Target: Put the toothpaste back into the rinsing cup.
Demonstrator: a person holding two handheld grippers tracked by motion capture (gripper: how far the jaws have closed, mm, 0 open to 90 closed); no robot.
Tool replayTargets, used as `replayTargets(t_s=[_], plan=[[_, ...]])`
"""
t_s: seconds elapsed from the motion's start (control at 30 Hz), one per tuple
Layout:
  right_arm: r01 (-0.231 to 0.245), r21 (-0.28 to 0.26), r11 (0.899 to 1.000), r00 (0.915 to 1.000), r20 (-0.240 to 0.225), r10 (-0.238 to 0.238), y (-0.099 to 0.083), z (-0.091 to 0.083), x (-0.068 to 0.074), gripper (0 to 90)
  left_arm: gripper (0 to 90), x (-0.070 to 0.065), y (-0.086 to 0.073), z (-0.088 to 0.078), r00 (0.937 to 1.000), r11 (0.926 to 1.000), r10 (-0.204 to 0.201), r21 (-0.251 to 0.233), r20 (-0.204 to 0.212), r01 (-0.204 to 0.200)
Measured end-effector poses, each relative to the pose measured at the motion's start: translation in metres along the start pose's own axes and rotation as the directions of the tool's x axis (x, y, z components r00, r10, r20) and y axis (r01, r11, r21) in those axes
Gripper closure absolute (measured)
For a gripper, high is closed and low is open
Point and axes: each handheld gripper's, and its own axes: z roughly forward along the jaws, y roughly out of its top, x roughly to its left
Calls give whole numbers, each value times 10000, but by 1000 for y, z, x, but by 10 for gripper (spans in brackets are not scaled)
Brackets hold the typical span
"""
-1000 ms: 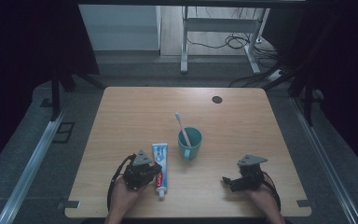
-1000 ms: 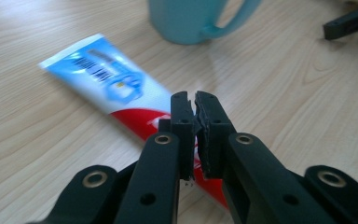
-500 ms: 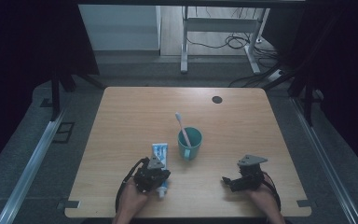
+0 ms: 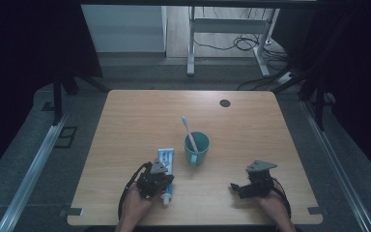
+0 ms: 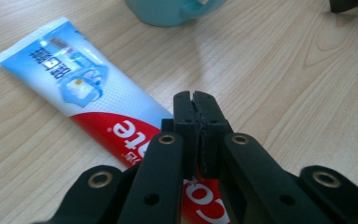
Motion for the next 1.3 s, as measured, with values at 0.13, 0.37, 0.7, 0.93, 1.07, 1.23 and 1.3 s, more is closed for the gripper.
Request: replayTargets(t_s=[0.13, 0.37, 0.7, 0.93, 1.07, 1.23, 1.3], plan=[[0, 0, 10000, 10000, 1, 0, 0, 0, 0, 0, 888, 4, 0, -3, 9999, 9999, -107, 31, -105, 107], [-2, 1, 10000, 10000, 1, 2, 0, 0, 0, 0, 880, 0, 1, -1, 9999, 9999, -123, 70, 63, 122], [2, -4, 10000, 10000, 1, -2, 0, 0, 0, 0, 886, -5, 2, 6, 9998, 9992, 200, 360, -66, -197], [25, -17, 10000, 10000, 1, -25, 0, 0, 0, 0, 886, 1, 0, 4, 9999, 9990, -28, 443, -126, 34], [30, -19, 10000, 10000, 0, -30, 0, 0, 0, 0, 886, 5, -2, 3, 9997, 9985, -168, 520, -201, 178], [31, -24, 10000, 10000, -12, -31, 0, 0, 0, 0, 883, 10, -3, 1, 9989, 9978, -243, 608, -403, 267], [33, -20, 10000, 10000, 0, -33, 0, 0, 0, 0, 881, 12, -4, 0, 9987, 9976, -276, 622, -428, 303]])
